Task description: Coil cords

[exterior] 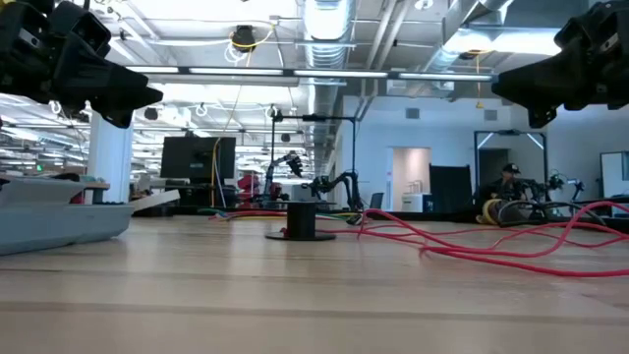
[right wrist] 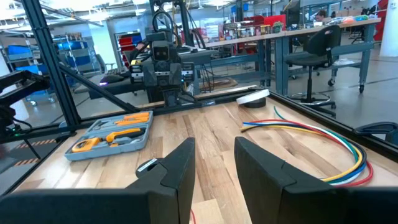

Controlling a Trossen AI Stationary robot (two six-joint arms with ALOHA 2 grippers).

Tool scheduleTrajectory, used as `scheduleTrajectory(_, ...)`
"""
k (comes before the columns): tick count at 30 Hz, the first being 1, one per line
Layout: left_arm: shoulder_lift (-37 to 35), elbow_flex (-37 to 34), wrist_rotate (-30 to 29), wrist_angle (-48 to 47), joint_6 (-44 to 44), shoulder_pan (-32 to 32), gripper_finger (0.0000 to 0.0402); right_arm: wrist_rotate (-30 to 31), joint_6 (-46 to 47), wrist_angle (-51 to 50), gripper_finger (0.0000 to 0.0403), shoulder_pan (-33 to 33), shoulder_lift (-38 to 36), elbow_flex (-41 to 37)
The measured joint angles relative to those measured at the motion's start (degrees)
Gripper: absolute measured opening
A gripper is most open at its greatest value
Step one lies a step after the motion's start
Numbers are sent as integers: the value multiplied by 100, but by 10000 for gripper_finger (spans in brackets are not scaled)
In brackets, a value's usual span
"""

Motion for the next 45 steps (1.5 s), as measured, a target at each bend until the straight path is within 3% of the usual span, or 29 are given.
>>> scheduleTrajectory(24, 2, 0, -132, 31, -44, -2, 155, 28, 13, 109, 120, -114, -2, -1)
scheduleTrajectory(29, 2, -2, -198, 71, -65, -2, 155, 24, 1136, 155, 120, -226, -2, 0)
scheduleTrajectory(32, 0, 0, -678, 156, -45, -4, 155, 61, 1424, 126, 120, -236, 0, 0)
scheduleTrajectory(38, 1, -1, -2453, 246, -40, -4, 155, 478, 1763, 753, 120, -307, 81, 1)
scheduleTrajectory(45, 0, -1, -4213, 225, -34, 0, 155, 938, 1834, 834, 120, -378, 1131, 491)
